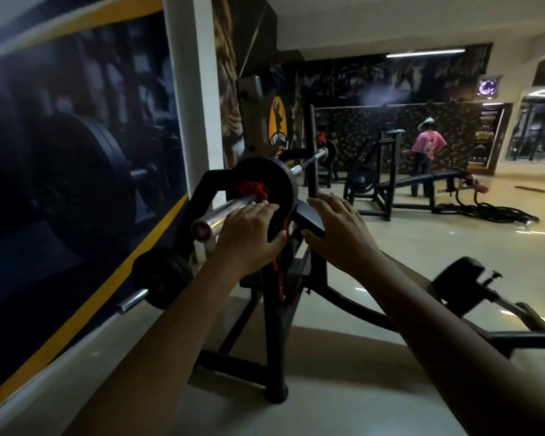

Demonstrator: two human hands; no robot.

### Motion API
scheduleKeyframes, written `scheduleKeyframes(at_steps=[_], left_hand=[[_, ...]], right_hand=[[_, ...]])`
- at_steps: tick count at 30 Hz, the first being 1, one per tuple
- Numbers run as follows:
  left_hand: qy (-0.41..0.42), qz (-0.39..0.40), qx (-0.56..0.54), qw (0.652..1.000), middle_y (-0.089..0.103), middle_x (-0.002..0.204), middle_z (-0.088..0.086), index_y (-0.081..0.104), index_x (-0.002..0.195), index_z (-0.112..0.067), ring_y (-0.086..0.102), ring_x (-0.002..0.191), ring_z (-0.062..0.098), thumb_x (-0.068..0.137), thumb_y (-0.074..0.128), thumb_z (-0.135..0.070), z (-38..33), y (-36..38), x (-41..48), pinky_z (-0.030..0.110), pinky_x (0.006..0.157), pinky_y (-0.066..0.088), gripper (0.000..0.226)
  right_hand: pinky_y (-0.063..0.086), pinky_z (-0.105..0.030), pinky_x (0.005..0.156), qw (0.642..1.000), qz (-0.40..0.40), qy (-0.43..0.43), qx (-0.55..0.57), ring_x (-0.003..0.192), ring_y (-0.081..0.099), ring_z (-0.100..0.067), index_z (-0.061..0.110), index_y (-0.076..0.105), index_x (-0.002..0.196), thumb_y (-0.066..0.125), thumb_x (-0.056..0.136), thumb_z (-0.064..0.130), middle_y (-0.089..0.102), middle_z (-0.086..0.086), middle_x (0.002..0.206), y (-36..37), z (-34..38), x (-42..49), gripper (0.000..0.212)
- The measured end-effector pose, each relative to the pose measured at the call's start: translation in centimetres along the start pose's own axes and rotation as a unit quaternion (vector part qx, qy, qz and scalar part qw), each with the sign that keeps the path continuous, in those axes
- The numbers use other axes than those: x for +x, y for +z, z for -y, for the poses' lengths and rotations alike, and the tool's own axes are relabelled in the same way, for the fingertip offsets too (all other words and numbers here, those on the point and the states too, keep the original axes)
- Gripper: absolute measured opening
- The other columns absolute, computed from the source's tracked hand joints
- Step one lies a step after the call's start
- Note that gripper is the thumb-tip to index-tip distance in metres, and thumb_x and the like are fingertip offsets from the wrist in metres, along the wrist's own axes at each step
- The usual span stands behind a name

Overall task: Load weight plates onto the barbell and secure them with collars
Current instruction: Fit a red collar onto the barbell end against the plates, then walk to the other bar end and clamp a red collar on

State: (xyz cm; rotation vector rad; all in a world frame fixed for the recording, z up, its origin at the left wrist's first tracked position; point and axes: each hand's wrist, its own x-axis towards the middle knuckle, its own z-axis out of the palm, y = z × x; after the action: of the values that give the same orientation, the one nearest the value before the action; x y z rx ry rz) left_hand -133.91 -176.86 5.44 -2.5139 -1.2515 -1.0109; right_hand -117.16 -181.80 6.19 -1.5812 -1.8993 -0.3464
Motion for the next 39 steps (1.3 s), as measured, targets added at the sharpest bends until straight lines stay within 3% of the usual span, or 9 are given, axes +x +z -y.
scheduleKeyframes(at_steps=[9, 17, 28, 39], left_hand=[[0.068, 0.048, -0.027, 0.996, 0.041, 0.142, 0.01, 0.038, 0.134, -0.013, 0.032, 0.133, 0.024, 0.086, 0.05, -0.039, -11.4, 6.6, -0.7, 0.039, 0.109, 0.021, 0.056], [0.119, 0.086, -0.073, 0.986, 0.042, 0.141, 0.011, 0.037, 0.134, -0.014, 0.034, 0.132, 0.025, 0.086, 0.051, -0.037, -20.1, 17.1, 3.9, 0.041, 0.109, 0.023, 0.056], [0.214, 0.121, -0.126, 0.961, 0.045, 0.139, 0.013, 0.04, 0.132, -0.013, 0.038, 0.13, 0.027, 0.085, 0.054, -0.036, -32.7, 35.3, 19.0, 0.041, 0.107, 0.028, 0.055], [0.268, 0.188, -0.155, 0.932, 0.045, 0.14, 0.009, 0.039, 0.133, -0.017, 0.038, 0.13, 0.025, 0.085, 0.051, -0.038, -50.9, 55.0, 30.7, 0.04, 0.106, 0.026, 0.053]], right_hand=[[0.02, -0.041, 0.112, 0.995, 0.015, 0.068, -0.078, 0.138, 0.023, -0.029, 0.016, 0.033, 0.137, 0.055, 0.086, 0.032, 0.032, -0.011, 0.148, -4.0, -9.0, -9.4, 0.058], [0.02, -0.043, 0.111, 0.978, 0.038, 0.166, -0.121, 0.137, 0.024, -0.029, 0.018, 0.032, 0.138, 0.054, 0.087, 0.034, 0.032, -0.01, 0.148, -5.7, -21.6, -12.9, 0.057], [0.025, -0.044, 0.109, 0.95, 0.033, 0.271, -0.151, 0.133, 0.031, -0.03, 0.015, 0.036, 0.136, 0.057, 0.086, 0.03, 0.039, -0.013, 0.143, -6.8, -45.2, -12.1, 0.056], [0.027, -0.042, 0.108, 0.917, 0.041, 0.357, -0.172, 0.131, 0.034, -0.028, 0.017, 0.037, 0.135, 0.056, 0.086, 0.032, 0.041, -0.011, 0.142, -10.1, -72.2, -15.4, 0.055]])
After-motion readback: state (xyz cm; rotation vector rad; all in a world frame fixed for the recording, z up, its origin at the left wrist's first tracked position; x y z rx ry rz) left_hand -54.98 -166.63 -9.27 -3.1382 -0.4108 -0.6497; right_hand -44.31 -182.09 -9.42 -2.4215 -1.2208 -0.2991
